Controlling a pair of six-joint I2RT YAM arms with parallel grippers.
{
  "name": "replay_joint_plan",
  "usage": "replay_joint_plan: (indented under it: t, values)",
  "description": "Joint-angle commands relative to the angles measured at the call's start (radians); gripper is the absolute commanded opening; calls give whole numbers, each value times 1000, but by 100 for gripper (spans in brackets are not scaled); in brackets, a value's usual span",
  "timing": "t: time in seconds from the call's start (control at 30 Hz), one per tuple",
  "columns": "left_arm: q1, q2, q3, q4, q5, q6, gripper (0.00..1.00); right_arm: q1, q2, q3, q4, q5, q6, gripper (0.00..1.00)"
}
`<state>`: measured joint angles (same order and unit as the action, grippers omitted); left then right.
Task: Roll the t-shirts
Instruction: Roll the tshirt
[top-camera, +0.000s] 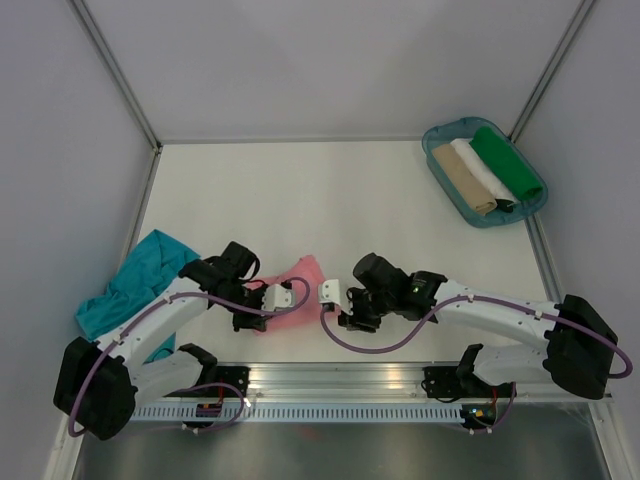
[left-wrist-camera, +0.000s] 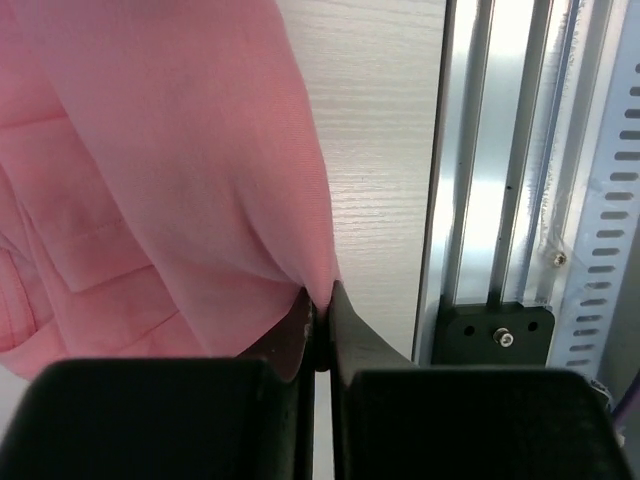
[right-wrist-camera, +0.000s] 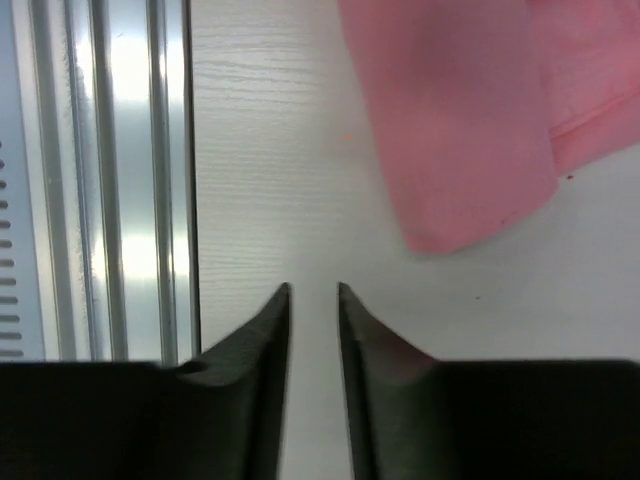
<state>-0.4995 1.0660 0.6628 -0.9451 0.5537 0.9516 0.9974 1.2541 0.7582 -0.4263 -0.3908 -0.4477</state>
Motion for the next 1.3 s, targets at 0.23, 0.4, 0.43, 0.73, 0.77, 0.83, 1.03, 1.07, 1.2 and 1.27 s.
replay_joint_plan:
  t: [0.23, 0.4, 0.43, 0.73, 0.77, 0.83, 1.03, 1.07, 1.2, 1.27]
  values:
    - [13, -1, -38, 72, -18, -25, 2, 56, 40, -145, 454, 339, -118, 63]
    - [41, -43, -77, 95, -9, -33, 2, 69, 126, -203, 636, 340, -143, 64]
    - [39, -40, -81, 100, -11, -33, 2, 75, 154, -201, 673, 355, -146, 64]
    - [56, -15, -63, 117, -41, -17, 2, 141, 235, -210, 690, 317, -210, 65]
    - [58, -15, -63, 117, -43, -11, 2, 144, 238, -212, 689, 323, -206, 65]
    - [62, -11, -66, 115, -46, -10, 2, 145, 243, -217, 684, 323, -206, 65]
    - [73, -1, -71, 117, -55, 15, 2, 155, 272, -218, 679, 331, -192, 64]
    - [75, 2, -69, 117, -55, 16, 2, 155, 280, -218, 685, 329, -181, 64]
    - [84, 8, -66, 114, -54, 18, 2, 155, 332, -189, 681, 377, -89, 37]
    - [93, 2, -68, 114, -55, 27, 2, 155, 334, -174, 646, 377, -49, 26]
